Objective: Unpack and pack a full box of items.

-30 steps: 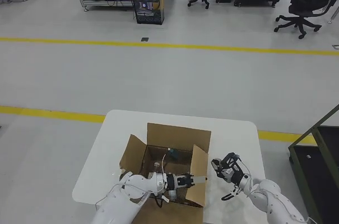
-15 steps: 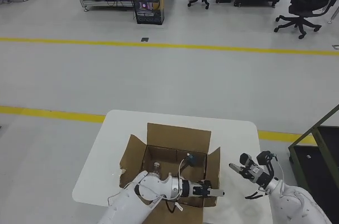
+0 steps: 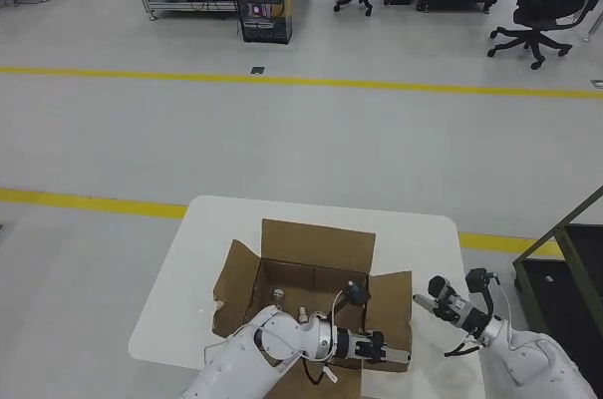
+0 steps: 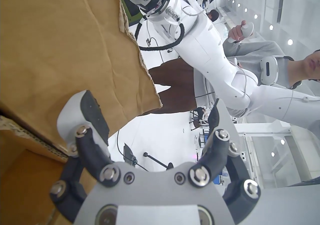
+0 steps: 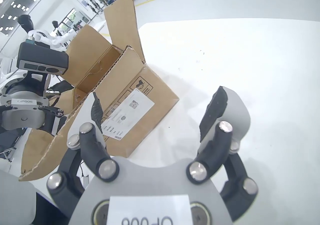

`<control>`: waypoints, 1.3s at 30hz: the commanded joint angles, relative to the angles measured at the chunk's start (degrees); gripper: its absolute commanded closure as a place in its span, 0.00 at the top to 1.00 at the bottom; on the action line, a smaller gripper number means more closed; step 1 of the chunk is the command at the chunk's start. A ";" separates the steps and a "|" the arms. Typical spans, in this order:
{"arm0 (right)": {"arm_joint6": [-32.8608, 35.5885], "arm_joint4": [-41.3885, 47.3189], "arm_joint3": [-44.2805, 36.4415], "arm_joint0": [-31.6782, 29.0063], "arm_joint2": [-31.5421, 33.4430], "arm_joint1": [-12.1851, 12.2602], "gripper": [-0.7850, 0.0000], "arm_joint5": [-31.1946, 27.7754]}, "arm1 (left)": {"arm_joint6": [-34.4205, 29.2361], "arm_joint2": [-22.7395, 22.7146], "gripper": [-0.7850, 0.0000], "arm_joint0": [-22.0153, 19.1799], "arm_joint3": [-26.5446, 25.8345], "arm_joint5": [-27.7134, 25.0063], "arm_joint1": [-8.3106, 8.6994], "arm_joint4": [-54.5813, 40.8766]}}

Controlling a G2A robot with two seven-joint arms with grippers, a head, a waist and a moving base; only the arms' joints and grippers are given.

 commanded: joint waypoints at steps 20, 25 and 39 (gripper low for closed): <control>42.71 57.88 5.40 4.25 -6.00 1.85 0.58 5.23 | 0.04 0.30 1.00 -0.75 1.56 0.10 0.00 0.90; 42.66 56.56 7.46 6.24 -8.72 1.27 0.40 5.63 | 0.06 0.44 1.00 -0.84 1.50 0.08 -0.02 1.04; 37.12 48.07 9.52 9.28 -12.81 0.18 0.00 5.94 | -0.38 0.41 1.00 -1.04 1.51 0.08 0.02 0.64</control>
